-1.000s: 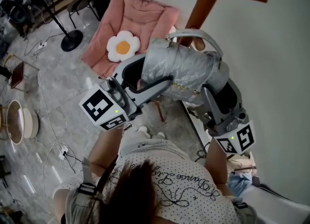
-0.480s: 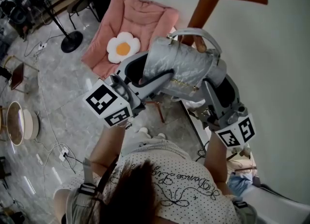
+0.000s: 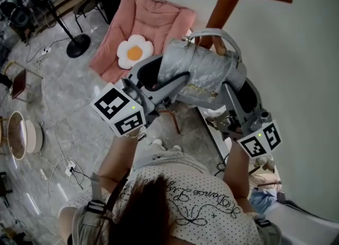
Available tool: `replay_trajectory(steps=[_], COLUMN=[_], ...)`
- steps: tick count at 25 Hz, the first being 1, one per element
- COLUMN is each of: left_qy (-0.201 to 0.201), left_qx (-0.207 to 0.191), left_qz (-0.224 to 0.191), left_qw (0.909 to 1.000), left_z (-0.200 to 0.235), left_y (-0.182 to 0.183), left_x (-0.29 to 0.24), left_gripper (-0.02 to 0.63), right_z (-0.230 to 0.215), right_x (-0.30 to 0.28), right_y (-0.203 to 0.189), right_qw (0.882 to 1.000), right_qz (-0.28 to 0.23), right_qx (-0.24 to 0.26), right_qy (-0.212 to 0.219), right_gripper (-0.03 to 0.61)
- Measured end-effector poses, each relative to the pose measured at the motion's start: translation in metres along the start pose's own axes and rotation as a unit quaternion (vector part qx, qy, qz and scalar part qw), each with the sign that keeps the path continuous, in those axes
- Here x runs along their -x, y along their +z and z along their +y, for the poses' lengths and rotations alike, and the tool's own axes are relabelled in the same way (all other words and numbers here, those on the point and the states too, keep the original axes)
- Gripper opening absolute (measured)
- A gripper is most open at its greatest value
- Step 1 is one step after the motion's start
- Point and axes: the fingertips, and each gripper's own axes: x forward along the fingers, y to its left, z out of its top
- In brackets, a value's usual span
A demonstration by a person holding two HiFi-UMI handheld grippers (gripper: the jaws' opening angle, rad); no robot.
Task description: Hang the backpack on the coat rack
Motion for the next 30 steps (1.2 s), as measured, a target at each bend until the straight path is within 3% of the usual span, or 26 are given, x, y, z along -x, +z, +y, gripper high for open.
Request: replay_trajectory(steps=[5,17,25,30], left_qy=[0.008,0.015,-0.003,-0.003], left_qx=[-0.004,-0.013,-0.017,-0.058], left_qz=[0.017,0.013,-0.004,0.006], left_qw=[0.9998,0.9997,0.9998,0.9983], left_z=[-0.001,-0.002,0.0,-0.003], left_y=[0.004,0.001,-0.002,-0.004], left_x=[0.002,0.002,0.004,0.006], left_gripper=[0.256,0.255,0.255,0.253], right_z=[0.004,-0.005,-0.002,0.0], right_x=[-0.002,-0.003,-0.001,0.0], right_y=[0.005,0.008,0.002,-0.004], right_qw=[1.0,0.998,1.0,1.0], right_qz=[0.002,-0.024,-0.004,0.017], right_qx=[0.01,-0.057,-0.016,0.019], right_qy=[-0.005,-0.008,-0.006,-0.01], right_gripper=[0.207,0.198,0.201,0.21])
